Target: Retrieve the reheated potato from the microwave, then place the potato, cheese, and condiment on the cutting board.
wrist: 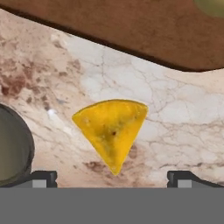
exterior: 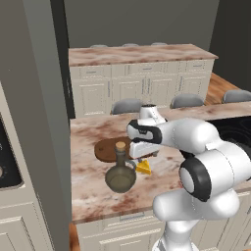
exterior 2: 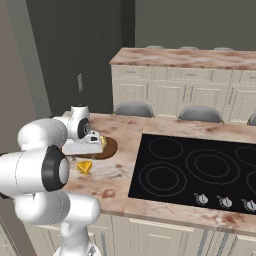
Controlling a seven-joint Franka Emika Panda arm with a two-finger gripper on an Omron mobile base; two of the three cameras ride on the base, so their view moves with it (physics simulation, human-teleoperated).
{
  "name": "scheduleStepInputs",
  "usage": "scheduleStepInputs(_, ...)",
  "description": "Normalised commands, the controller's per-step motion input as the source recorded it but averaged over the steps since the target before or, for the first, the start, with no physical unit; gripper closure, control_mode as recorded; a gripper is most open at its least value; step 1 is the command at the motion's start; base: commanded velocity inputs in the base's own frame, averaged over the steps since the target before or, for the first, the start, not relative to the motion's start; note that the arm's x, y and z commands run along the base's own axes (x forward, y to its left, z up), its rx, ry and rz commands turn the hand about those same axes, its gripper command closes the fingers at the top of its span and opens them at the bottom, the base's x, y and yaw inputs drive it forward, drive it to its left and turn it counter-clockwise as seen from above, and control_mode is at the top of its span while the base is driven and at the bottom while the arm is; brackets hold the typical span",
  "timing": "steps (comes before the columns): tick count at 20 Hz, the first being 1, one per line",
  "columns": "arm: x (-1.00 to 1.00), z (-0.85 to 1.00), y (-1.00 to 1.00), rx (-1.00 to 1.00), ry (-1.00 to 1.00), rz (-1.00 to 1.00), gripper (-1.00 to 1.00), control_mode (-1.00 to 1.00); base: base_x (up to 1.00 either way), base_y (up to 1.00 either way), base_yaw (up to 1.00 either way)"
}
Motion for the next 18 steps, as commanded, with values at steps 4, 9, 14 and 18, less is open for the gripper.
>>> scheduleStepInputs(4,-0.04,-0.30,0.00,0.00,0.00,0.06,-1.00,-1.00,0.00,0.00,0.00)
scheduleStepInputs(9,0.10,-0.26,0.00,0.00,0.00,0.05,-1.00,-1.00,0.00,0.00,0.00)
scheduleStepInputs(14,0.05,-0.22,0.00,0.00,0.00,0.03,-1.00,-1.00,0.00,0.00,0.00)
scheduleStepInputs(18,0.00,-0.18,0.00,0.00,0.00,0.01,-1.00,-1.00,0.00,0.00,0.00)
